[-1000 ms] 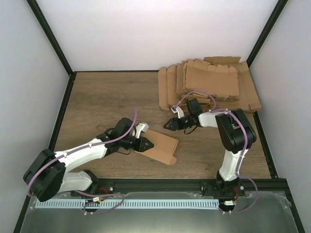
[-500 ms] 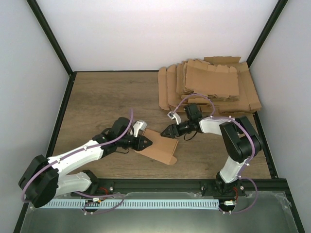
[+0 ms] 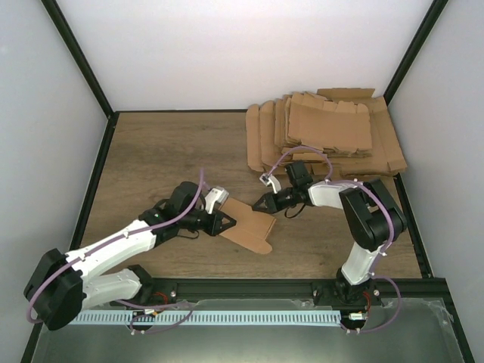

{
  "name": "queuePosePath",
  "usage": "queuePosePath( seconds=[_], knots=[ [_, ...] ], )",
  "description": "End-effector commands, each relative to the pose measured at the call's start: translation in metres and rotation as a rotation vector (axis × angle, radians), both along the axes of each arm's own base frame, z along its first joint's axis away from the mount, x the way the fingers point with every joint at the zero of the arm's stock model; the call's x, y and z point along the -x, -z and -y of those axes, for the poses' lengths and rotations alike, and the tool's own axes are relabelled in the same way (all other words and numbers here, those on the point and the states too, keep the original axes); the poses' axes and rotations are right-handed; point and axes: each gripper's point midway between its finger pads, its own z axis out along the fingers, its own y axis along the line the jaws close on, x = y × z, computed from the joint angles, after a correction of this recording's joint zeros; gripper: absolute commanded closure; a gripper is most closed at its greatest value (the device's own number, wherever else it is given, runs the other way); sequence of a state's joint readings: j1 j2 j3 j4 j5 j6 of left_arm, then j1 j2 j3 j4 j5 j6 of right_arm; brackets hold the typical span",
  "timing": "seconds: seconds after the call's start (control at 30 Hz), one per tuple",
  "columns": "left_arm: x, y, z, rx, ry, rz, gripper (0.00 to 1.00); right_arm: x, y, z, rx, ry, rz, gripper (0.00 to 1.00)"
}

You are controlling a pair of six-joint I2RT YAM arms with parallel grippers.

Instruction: Fold the paper box

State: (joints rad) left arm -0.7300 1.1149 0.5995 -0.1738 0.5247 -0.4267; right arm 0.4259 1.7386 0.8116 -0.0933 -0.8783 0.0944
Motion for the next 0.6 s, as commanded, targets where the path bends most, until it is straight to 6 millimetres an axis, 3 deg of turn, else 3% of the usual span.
queuePosePath(
  seconds=[0.0, 0.13, 0.3, 0.37, 0.5, 0.57],
  knots=[
    [0.007, -0.009, 0.001, 0.042, 0.017, 0.014, 0.96, -0.020, 0.014, 0.011, 0.044, 0.074, -0.018, 0.88],
    [0.007, -0.012, 0.000, 0.036, 0.019, 0.017, 0.96, -0.028, 0.014, 0.013, 0.024, 0.081, -0.026, 0.90],
    [0.001, -0.031, 0.002, 0.044, 0.016, 0.054, 0.96, -0.030, 0.020, 0.013, 0.022, 0.082, -0.039, 0.91],
    [0.004, -0.017, 0.002, 0.035, 0.016, 0.030, 0.96, -0.031, 0.021, 0.013, 0.020, 0.083, -0.040, 0.91],
    [0.008, 0.044, -0.012, -0.033, -0.046, -0.020, 0.96, -0.032, 0.018, 0.012, 0.006, 0.075, -0.036, 0.91],
    [-0.001, 0.061, -0.014, -0.045, -0.096, -0.014, 0.96, -0.032, 0.017, 0.011, 0.001, 0.073, -0.032, 0.90]
  ],
)
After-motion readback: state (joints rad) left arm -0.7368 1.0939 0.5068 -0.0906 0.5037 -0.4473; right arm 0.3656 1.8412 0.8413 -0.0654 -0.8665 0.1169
